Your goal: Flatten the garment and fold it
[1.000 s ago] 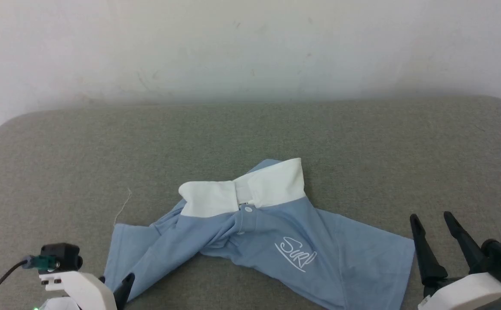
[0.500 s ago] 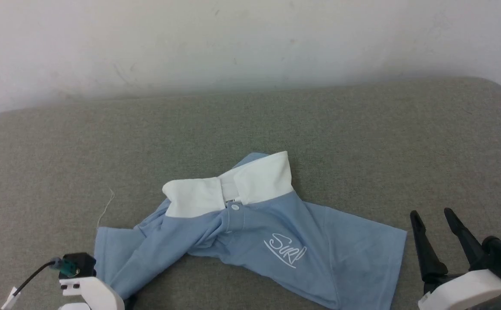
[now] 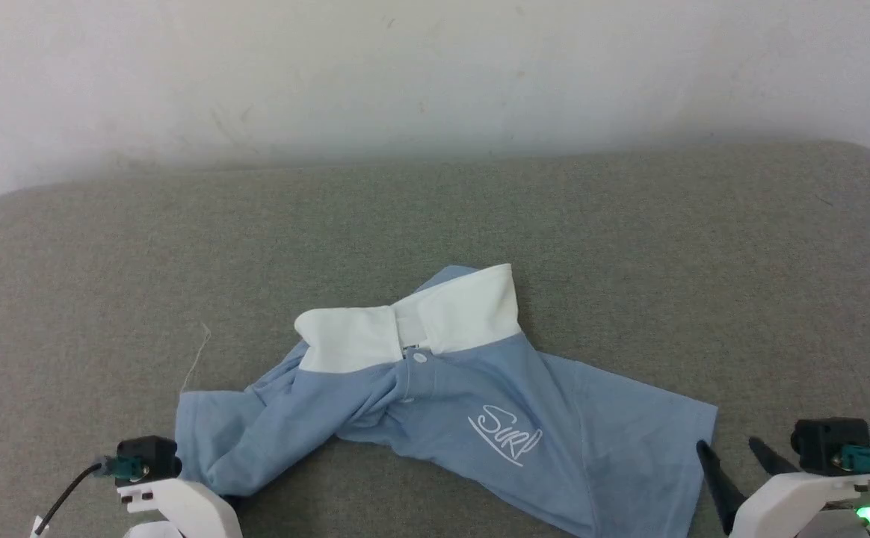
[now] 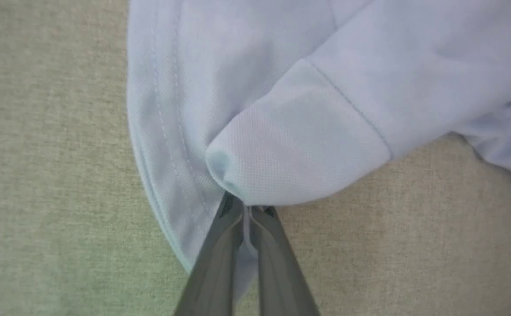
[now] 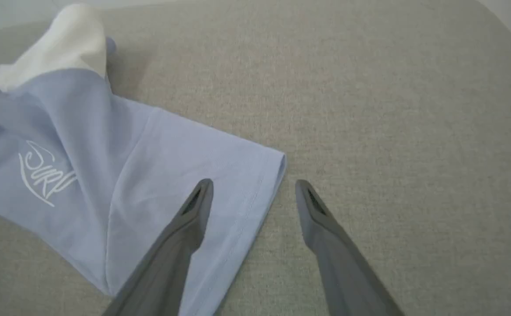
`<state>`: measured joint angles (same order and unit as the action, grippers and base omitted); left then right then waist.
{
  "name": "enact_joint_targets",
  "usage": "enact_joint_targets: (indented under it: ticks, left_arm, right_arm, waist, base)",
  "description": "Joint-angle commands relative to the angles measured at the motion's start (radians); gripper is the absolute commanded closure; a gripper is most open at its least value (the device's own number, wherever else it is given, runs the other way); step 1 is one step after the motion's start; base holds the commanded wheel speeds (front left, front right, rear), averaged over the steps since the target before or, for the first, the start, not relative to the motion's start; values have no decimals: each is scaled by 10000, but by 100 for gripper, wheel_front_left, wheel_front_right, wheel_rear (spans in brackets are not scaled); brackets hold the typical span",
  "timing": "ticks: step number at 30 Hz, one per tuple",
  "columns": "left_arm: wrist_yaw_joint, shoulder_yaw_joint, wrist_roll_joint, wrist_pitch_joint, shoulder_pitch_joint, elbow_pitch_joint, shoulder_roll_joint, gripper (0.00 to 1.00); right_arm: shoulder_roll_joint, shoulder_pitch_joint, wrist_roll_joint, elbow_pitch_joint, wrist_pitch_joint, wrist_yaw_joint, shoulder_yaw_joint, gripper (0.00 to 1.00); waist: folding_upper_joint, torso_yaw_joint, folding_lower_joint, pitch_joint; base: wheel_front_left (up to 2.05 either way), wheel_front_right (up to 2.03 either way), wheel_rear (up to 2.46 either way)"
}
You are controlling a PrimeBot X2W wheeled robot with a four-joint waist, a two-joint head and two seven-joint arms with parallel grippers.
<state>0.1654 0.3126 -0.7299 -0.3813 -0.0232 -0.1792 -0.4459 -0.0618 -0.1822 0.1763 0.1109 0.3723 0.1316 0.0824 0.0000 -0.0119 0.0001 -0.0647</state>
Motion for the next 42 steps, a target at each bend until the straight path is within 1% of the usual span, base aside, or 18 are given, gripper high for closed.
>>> enact_joint_targets:
  ticks: [1,6,12,14,16,17,18,19,20,21,24,26,28,31,35,38,40,42]
  left_arm:
    - [49,14,-21,161,-128,98,183,100]
    - [189,-157,133,635,-48,1007,175,100]
    - [376,-193,395,910,96,1921,144,100]
    - [442,-211,458,994,107,2155,146,100]
    - [470,-227,484,1069,107,2281,151,100]
    - [470,-227,484,1069,107,2281,151,100]
    - [480,-221,489,1071,102,2306,150,100]
    - [484,-230,485,1101,100,2330,156,100]
    - [480,-234,485,1132,95,2343,158,100]
    - [472,-225,483,1138,88,2344,154,100]
    - [420,-270,464,1217,98,2410,105,100]
    - [433,-417,534,1368,176,2534,-22,100]
    - [569,-664,754,1609,353,2700,-226,100]
    - [731,-1015,1019,1771,711,2993,-586,100]
    - [730,-1408,1220,1648,1473,3513,-1162,100]
    - [725,-1855,1479,1528,2144,3819,-1850,100]
    - [617,-2050,1531,1372,2624,3940,-2231,100]
    - [414,-2090,1545,1252,3218,3945,-2482,100]
  right_arm:
    - [-141,208,88,-237,388,-9,-35,0]
    - [-621,868,496,-1347,1730,-9,-88,0]
    - [-1101,2061,610,-2779,2073,-9,-50,0]
    - [-1325,2395,474,-3455,2228,-9,-222,0]
    - [-1319,2700,710,-4131,2406,-9,-498,0]
    - [-1319,2700,710,-4131,2406,-9,-498,0]
    - [-1373,2787,767,-4439,2569,-9,-699,3]
    - [-1357,2864,945,-4711,2702,-9,-822,54]
    - [-1351,2925,1122,-4930,2832,-9,-958,83]
    - [-1376,2963,1272,-5095,2958,-9,-1102,100]
    - [-1543,3124,1614,-5109,2910,-9,-1392,100]
    - [-1771,3265,1626,-4814,2603,-9,-1434,100]
    - [-2060,3401,1493,-4328,2241,-9,-1372,100]
    - [-2453,3617,1167,-3162,1727,-9,-1100,100]
    - [-2824,3942,657,-1169,1376,-9,-432,100]
    - [-2990,4370,350,395,1334,-9,-55,100]
    - [-3087,4787,297,1222,1274,-9,232,100]
    - [-3265,5293,327,1658,1162,-9,562,100]
  waist:
    - [0,-164,-1,25]
    - [0,-479,-1,-92]
    - [0,-704,-1,-331]
    - [0,-739,-1,-395]
    - [0,-747,-1,-428]
    - [0,-747,-1,-428]
    - [0,-760,-1,-425]
    - [0,-772,-1,-420]
    - [0,-785,-1,-408]
    - [0,-799,-1,-397]
    - [0,-786,-1,-329]
    - [0,-750,-1,-228]
    - [0,-717,-1,-83]
    - [0,-642,-1,146]
    - [0,-525,-1,391]
    - [0,-321,-1,547]
    - [0,-233,-1,569]
    - [0,-186,-1,529]
  base:
    - [0,0,0]
    - [0,0,0]
    - [0,0,0]
    - [0,0,0]
    - [0,0,0]
    - [0,0,0]
    - [0,0,0]
    - [0,0,0]
    - [0,0,0]
    - [0,0,0]
    - [0,0,0]
    - [0,0,0]
    - [0,0,0]
    - [0,0,0]
    - [0,0,0]
    - [0,0,0]
    - [0,0,0]
    - [0,0,0]
